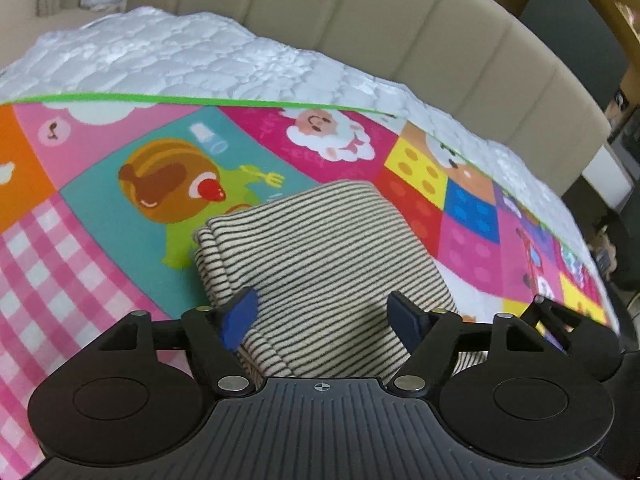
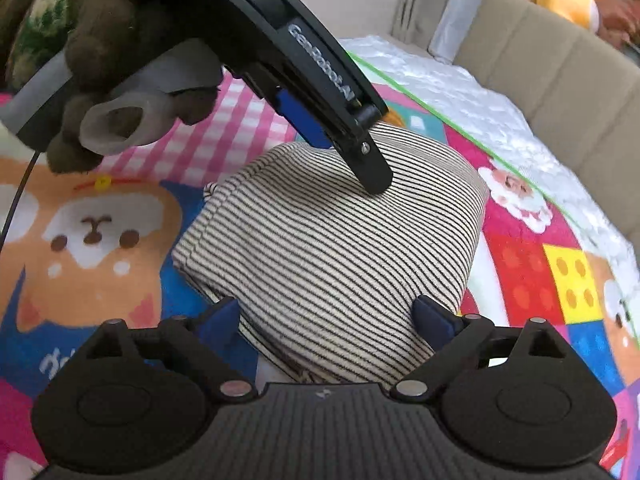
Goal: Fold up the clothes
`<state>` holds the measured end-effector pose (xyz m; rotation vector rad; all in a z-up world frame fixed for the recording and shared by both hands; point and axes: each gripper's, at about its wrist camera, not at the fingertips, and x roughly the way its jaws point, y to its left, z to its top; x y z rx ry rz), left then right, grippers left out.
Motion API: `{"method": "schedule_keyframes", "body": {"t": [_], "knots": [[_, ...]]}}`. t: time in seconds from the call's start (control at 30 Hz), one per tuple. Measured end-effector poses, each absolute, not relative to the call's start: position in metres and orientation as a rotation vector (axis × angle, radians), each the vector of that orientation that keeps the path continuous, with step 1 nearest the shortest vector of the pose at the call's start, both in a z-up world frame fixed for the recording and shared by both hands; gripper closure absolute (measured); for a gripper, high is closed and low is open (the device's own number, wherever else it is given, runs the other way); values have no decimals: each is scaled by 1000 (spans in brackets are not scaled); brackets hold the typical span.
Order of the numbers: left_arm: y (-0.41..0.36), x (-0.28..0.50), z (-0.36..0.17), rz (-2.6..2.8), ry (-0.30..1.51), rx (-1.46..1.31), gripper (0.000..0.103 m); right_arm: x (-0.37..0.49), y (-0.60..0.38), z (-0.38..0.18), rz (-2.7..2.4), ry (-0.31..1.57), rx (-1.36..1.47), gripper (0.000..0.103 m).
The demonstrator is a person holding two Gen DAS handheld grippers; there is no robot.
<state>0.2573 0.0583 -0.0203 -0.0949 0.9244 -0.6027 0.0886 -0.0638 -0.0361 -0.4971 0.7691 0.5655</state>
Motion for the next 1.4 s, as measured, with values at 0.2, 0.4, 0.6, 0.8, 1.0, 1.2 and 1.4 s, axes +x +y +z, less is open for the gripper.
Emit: {"method": "schedule_keyframes", "body": {"t": [0.2, 0.4, 0.6, 0.8, 1.0, 1.2, 1.4], "knots": [[63, 259, -22, -599, 927, -108, 24, 97, -89, -1, 558, 745, -286, 9], [66, 261, -23, -604, 922, -131, 24, 139, -141, 23, 406, 777, 110, 9], [68, 261, -23, -603, 925, -150, 24, 161, -148, -9, 324, 877, 171, 9], [71, 261, -24, -605, 926, -171, 24, 167, -139, -37, 331, 938, 157, 6], [82, 264, -26, -595, 945, -225, 23, 156, -119, -11, 482, 872, 61, 36], [95, 271, -31, -589, 968, -304, 22, 148, -105, -6, 474, 852, -14, 36], [103, 264, -15, -567, 942, -354, 21, 151, -108, -12, 458, 867, -9, 33]]}}
